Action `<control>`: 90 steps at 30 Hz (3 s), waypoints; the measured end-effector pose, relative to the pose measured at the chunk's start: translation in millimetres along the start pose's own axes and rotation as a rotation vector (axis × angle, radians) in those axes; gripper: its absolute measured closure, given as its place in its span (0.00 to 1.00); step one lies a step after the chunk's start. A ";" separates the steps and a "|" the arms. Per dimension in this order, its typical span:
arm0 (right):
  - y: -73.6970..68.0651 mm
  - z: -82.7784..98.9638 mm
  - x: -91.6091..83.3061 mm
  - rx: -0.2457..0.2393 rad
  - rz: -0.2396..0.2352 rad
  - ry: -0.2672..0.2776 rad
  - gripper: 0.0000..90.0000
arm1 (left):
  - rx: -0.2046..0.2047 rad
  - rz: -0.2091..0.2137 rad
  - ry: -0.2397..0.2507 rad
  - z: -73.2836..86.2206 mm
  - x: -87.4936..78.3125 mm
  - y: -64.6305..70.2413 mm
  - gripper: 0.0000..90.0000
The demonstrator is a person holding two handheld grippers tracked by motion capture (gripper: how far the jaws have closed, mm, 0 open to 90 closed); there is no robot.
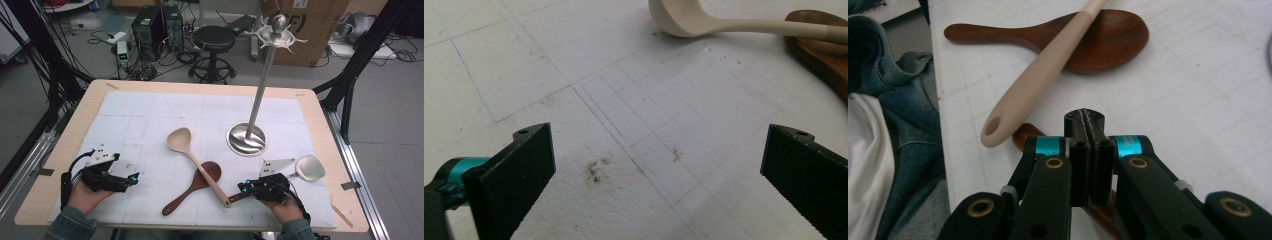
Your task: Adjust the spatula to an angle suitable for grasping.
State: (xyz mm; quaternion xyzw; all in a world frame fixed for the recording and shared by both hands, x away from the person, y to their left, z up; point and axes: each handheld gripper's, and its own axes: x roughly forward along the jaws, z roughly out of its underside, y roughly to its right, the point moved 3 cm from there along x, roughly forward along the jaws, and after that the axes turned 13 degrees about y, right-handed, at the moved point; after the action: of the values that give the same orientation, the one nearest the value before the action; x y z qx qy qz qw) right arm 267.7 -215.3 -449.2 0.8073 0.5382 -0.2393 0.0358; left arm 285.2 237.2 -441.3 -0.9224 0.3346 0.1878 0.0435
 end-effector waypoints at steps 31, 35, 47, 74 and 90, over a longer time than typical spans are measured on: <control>-14.7 3.7 20.2 -0.012 -0.096 -0.062 0.99 | -0.002 -0.002 0.002 0.1 0.5 -0.1 0.02; -13.8 2.8 20.8 -0.019 -0.087 -0.060 1.00 | 0.000 -0.001 -0.002 0.2 0.0 -0.6 0.02; -11.6 1.3 20.2 -0.028 -0.065 -0.069 1.00 | 0.001 -0.001 0.000 0.1 -0.3 -0.7 0.02; 6.5 3.0 5.5 -0.025 0.027 -0.064 1.00 | 0.001 -0.003 0.004 -0.2 -0.4 -0.7 0.02; 19.0 5.6 -6.5 -0.002 0.076 -0.042 1.00 | 0.001 -0.003 0.002 0.0 -0.1 -0.8 0.02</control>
State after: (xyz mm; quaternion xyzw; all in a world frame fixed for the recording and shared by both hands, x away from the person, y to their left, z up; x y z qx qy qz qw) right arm 280.7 -230.5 -455.1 0.8218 0.5066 -0.2544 0.0570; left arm 285.6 237.9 -441.3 -0.9230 0.3336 0.1865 0.0439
